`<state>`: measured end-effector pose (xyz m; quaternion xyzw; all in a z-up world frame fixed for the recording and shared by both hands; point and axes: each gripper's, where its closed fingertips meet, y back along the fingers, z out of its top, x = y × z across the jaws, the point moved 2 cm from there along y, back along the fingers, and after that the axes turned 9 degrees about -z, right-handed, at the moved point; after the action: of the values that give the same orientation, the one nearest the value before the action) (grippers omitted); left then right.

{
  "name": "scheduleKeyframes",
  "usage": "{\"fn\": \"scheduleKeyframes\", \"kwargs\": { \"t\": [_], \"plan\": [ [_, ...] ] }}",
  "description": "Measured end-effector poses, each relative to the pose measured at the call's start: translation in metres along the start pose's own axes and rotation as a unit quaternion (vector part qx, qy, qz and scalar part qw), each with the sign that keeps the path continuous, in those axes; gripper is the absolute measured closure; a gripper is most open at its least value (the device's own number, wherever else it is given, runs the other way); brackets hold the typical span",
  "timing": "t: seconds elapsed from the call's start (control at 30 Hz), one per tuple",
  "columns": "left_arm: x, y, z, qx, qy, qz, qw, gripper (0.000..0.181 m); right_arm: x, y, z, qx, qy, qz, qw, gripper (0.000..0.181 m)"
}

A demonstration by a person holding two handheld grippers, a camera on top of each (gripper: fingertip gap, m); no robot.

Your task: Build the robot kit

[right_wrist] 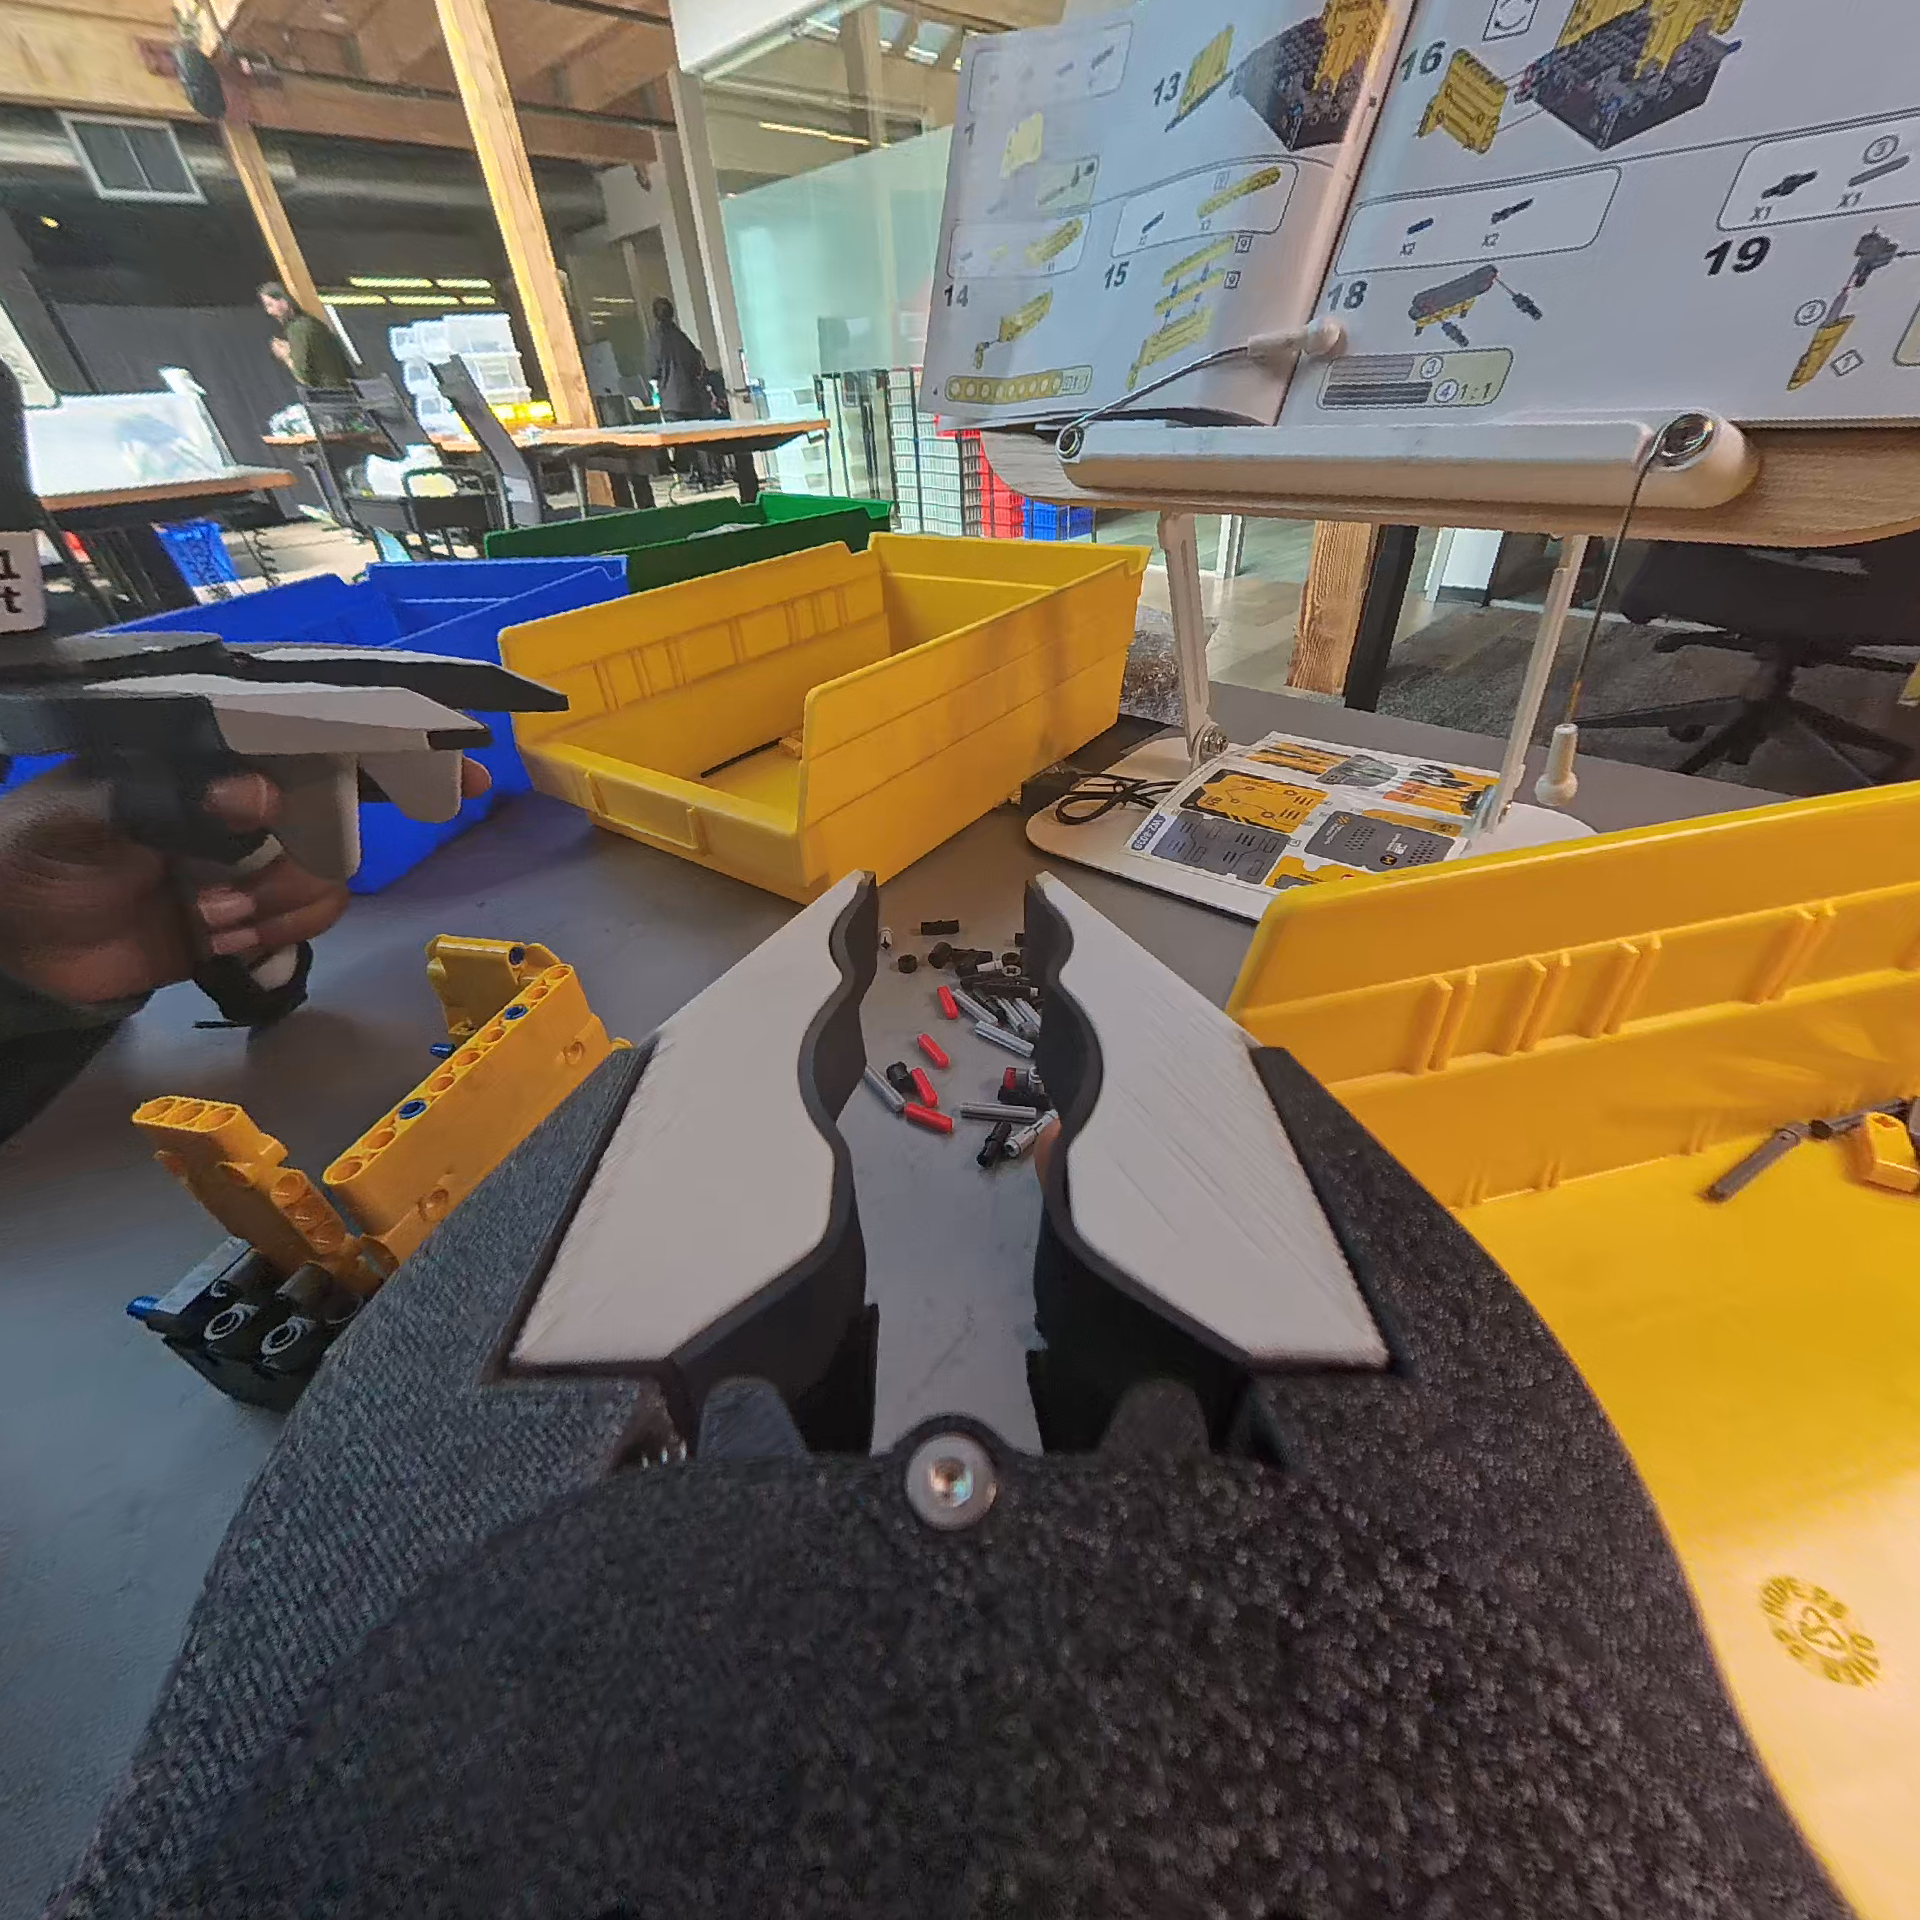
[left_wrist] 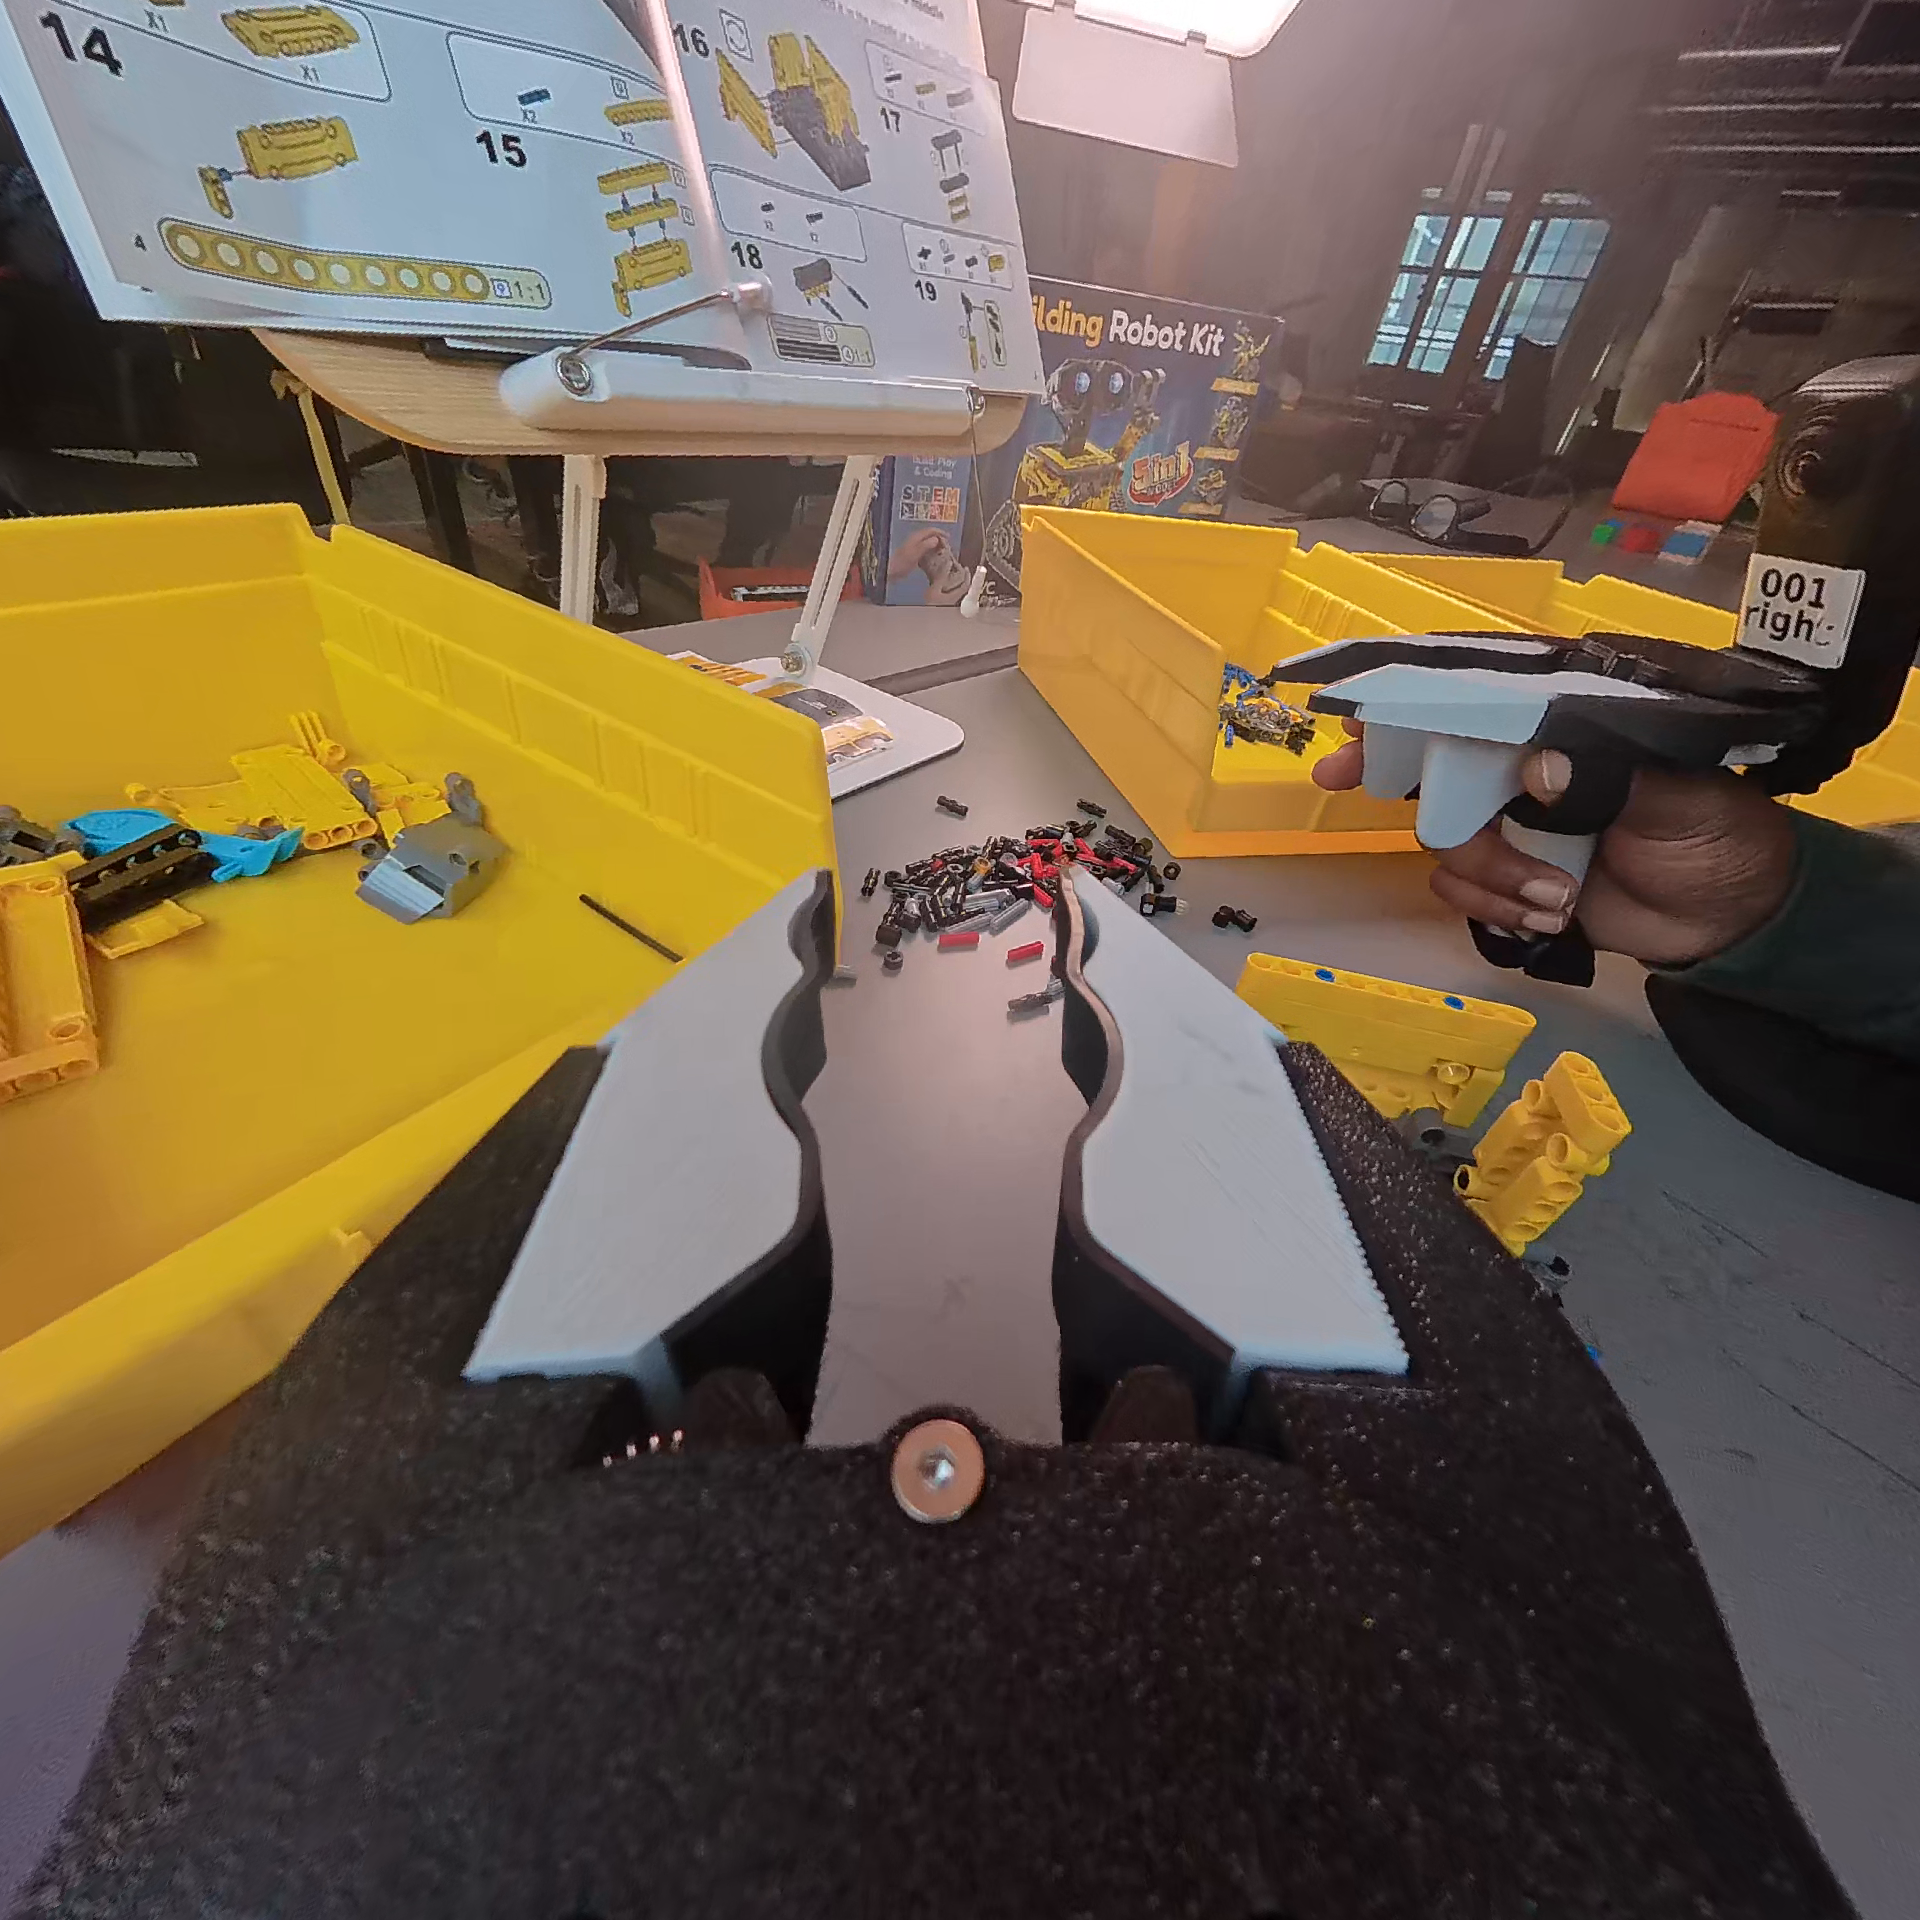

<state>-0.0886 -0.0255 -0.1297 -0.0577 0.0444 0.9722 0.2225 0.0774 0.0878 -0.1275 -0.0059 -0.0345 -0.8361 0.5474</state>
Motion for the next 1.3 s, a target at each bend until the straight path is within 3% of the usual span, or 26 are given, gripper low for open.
{"fn": "scheduleKeyframes", "kwargs": {
  "t": [1.3],
  "plan": [
    [0.003, 0.006, 0.009, -0.016, -0.034, 0.034, 0.999, 0.136, -0.004, 0.002, 0.004, -0.019, 0.025, -0.02, 0.999, 0.153]
  ]
}}
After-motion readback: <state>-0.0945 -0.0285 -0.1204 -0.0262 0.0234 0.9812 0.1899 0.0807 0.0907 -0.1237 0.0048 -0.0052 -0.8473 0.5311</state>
